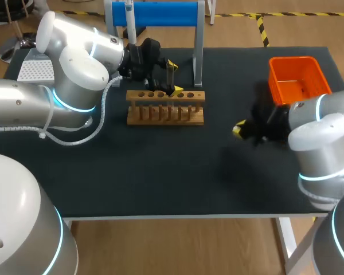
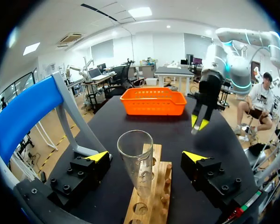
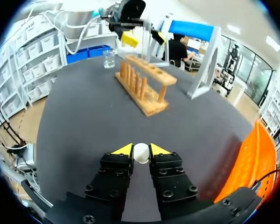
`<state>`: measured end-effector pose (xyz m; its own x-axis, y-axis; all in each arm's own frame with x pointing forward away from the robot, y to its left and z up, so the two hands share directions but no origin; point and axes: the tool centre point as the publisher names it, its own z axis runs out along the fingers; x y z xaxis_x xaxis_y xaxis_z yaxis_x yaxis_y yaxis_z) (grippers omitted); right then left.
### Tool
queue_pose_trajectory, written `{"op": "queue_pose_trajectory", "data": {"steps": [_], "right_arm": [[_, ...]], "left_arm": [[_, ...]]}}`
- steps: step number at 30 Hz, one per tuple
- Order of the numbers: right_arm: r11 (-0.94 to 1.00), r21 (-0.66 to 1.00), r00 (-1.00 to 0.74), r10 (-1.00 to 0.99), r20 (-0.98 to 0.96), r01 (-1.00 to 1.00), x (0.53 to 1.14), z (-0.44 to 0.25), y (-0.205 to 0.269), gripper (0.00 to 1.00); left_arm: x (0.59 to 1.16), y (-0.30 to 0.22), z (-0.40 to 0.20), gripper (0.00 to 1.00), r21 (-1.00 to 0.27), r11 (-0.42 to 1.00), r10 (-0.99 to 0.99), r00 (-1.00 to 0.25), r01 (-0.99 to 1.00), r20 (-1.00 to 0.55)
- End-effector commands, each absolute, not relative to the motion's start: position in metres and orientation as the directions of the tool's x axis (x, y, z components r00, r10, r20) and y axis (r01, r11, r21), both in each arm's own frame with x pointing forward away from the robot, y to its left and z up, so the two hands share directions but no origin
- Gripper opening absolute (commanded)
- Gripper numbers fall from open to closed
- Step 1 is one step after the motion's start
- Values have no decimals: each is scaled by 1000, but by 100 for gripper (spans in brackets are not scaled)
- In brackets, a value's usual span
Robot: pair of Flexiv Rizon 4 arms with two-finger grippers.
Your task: Invert the test tube, pick up the pipette, mount the tip to pipette, aspirate from beaker and dispense into the tube, eject the tip, return the pipette, and cap with the stopper.
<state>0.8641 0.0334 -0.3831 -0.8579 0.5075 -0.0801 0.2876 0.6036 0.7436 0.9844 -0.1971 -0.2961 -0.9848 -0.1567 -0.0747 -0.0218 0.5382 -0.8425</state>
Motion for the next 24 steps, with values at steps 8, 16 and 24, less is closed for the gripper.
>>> {"op": "queue_pose_trajectory", "data": {"steps": [8,16,24], "right_arm": [[627,732,-913,407,-15,267,866,-296,16,0],[627,732,-913,407,-15,267,866,-296,16,0],[627,732,-913,407,-15,267,866,-296,16,0]], "left_arm": [[985,-198,-296,100,-842,539,-156,-985,-23,-73],[985,-198,-296,100,-842,539,-156,-985,-23,-73],[985,-198,-296,100,-842,539,-156,-985,-23,-73]]}}
